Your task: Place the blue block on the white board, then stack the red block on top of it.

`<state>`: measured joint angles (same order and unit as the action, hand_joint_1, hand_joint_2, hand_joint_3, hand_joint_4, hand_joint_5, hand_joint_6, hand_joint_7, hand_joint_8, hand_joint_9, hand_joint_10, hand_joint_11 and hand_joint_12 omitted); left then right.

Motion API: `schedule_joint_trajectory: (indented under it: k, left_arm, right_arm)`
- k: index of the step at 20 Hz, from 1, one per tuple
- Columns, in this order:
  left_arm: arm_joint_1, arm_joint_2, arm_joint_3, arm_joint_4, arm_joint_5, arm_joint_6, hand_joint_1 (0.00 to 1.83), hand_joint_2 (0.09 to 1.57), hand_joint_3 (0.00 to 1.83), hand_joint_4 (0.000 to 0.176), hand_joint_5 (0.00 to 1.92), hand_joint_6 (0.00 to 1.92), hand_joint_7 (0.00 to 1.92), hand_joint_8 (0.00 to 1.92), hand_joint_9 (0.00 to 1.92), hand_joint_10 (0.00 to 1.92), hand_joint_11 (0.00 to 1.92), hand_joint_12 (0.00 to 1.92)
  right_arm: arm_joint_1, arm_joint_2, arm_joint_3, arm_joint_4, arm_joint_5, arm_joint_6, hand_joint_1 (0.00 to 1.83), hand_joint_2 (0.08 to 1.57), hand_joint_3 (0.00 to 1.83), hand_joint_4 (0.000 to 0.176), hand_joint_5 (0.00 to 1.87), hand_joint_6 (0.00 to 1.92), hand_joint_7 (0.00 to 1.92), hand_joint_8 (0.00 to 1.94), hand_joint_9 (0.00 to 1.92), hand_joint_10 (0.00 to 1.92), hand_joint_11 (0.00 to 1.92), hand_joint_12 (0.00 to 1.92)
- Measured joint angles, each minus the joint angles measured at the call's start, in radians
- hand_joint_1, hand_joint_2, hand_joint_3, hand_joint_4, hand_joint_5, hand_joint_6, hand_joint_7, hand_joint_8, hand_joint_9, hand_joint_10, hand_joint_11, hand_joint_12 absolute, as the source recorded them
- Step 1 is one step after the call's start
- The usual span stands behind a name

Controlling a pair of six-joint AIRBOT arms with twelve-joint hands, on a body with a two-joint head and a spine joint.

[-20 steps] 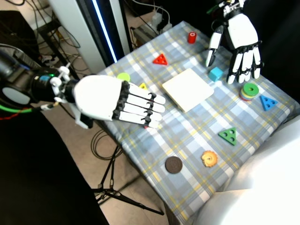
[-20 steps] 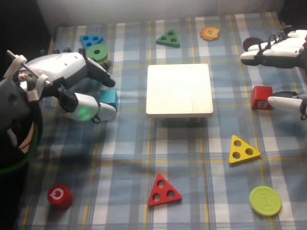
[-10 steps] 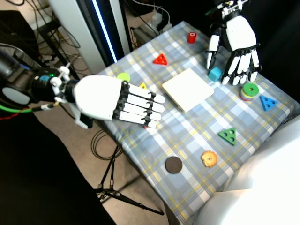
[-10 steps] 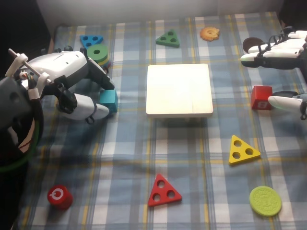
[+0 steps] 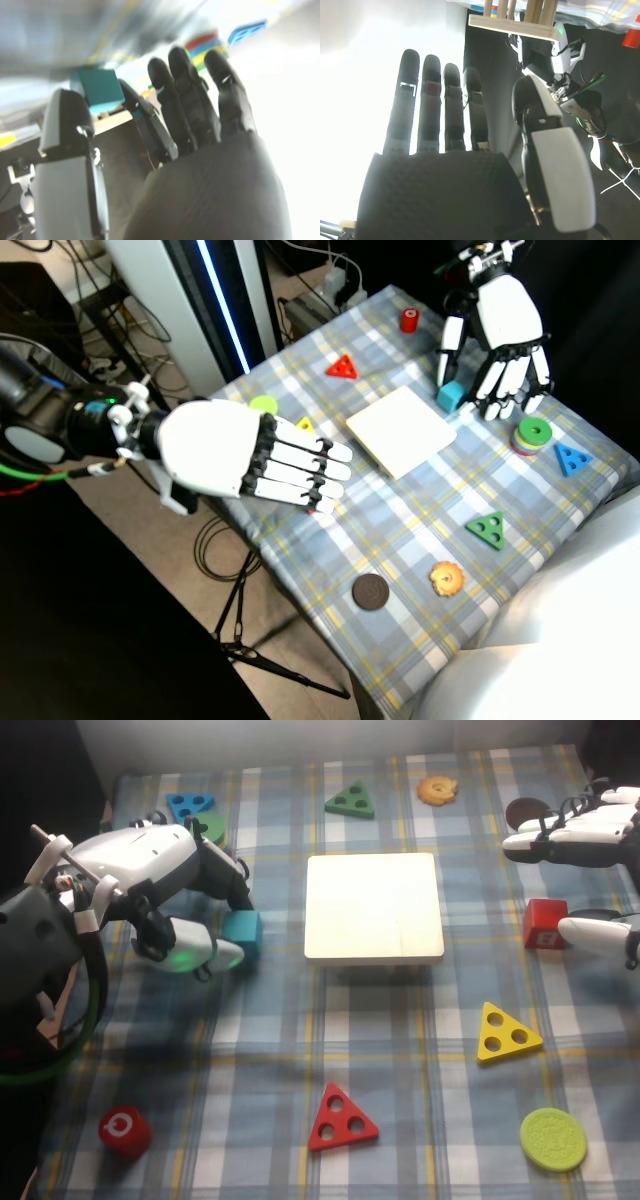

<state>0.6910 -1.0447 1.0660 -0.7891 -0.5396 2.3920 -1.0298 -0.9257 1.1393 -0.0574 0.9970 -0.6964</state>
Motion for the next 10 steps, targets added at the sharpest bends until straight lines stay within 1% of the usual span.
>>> schedule_joint_trajectory:
  k: [1,2,3,4,5,6,7,9,10]
  left_arm:
    - [-0.005,0.006,-0.013,0.019,-0.013,-0.005,1.06,1.09,0.0,0.118,1.03,0.89,0.82,0.01,0.71,0.01,0.05,0.79]
    - [-0.02,0.019,-0.037,0.056,-0.032,-0.011,1.04,1.11,0.0,0.116,0.98,0.98,0.82,0.0,0.65,0.0,0.02,0.76]
    - [-0.028,0.026,-0.048,0.072,-0.039,-0.011,1.04,1.11,0.0,0.116,0.98,0.98,0.82,0.0,0.65,0.0,0.02,0.76]
    - [-0.037,0.033,-0.055,0.09,-0.05,-0.016,1.02,1.12,0.0,0.155,0.96,1.0,0.78,0.0,0.58,0.0,0.01,0.74]
    - [-0.048,0.042,-0.058,0.11,-0.058,-0.04,1.01,1.12,0.0,0.172,0.95,1.02,0.75,0.0,0.54,0.0,0.0,0.7]
    - [-0.055,0.047,-0.058,0.129,-0.063,-0.063,1.01,1.11,0.0,0.175,0.97,0.98,0.74,0.0,0.51,0.0,0.0,0.68]
    - [-0.072,0.051,-0.057,0.164,-0.07,-0.097,1.02,1.1,0.0,0.176,0.99,0.95,0.73,0.0,0.5,0.0,0.0,0.69]
    - [-0.095,0.051,-0.065,0.216,-0.084,-0.115,1.03,1.09,0.0,0.176,1.02,0.91,0.74,0.0,0.51,0.0,0.0,0.72]
    - [-0.105,0.045,-0.074,0.248,-0.085,-0.117,1.03,1.09,0.0,0.176,1.03,0.89,0.75,0.0,0.52,0.0,0.0,0.7]
  right_arm:
    - [0.0,0.0,0.0,0.0,-0.001,0.0,0.48,1.35,0.0,0.0,0.41,0.0,0.44,0.0,0.48,0.0,0.32,0.58]
    - [0.0,-0.001,0.0,0.0,0.0,0.0,0.48,1.35,0.0,0.0,0.41,0.0,0.44,0.0,0.47,0.0,0.3,0.57]
    - [0.0,-0.002,0.0,0.0,0.0,0.0,0.48,1.35,0.0,0.0,0.41,0.0,0.44,0.0,0.47,0.0,0.3,0.57]
    - [-0.002,-0.002,0.0,0.0,-0.001,0.0,0.48,1.35,0.0,0.0,0.41,0.0,0.44,0.0,0.47,0.0,0.29,0.57]
    - [-0.002,-0.002,0.0,0.0,0.0,0.0,0.48,1.35,0.0,0.0,0.41,0.0,0.44,0.0,0.47,0.0,0.3,0.57]
    - [-0.003,-0.002,0.0,0.0,-0.001,0.0,0.49,1.35,0.0,0.0,0.41,0.0,0.44,0.0,0.47,0.0,0.3,0.57]
    - [-0.003,-0.002,0.0,0.0,-0.001,0.0,0.49,1.35,0.0,0.0,0.41,0.0,0.44,0.0,0.47,0.0,0.3,0.57]
    - [-0.003,-0.005,0.001,0.0,-0.001,0.0,0.51,1.35,0.0,0.0,0.41,0.0,0.45,0.0,0.49,0.01,0.33,0.58]
    - [-0.003,-0.006,0.002,0.0,-0.001,0.0,0.53,1.35,0.0,0.0,0.41,0.0,0.45,0.0,0.49,0.01,0.32,0.58]
